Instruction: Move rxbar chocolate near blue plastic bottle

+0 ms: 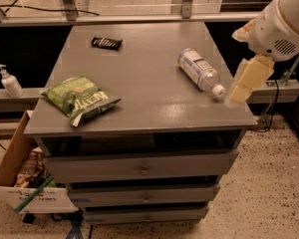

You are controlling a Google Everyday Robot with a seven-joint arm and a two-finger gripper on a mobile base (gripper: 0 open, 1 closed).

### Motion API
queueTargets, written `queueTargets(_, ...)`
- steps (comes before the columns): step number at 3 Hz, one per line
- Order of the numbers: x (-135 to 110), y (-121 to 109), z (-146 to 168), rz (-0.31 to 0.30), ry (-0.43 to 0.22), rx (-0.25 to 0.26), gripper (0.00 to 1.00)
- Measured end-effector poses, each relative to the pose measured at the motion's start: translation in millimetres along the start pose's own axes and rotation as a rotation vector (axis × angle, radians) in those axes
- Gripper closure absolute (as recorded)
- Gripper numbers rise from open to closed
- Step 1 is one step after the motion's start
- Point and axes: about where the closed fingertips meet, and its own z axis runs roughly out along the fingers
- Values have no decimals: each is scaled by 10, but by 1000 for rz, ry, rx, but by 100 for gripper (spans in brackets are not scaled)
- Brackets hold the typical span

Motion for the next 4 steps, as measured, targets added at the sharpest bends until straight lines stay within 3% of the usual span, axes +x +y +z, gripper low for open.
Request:
queueTargets(2, -642, -583, 517, 12, -172, -7, 0)
queueTargets(4, -1409, -870, 1347, -9, -234, -60, 0)
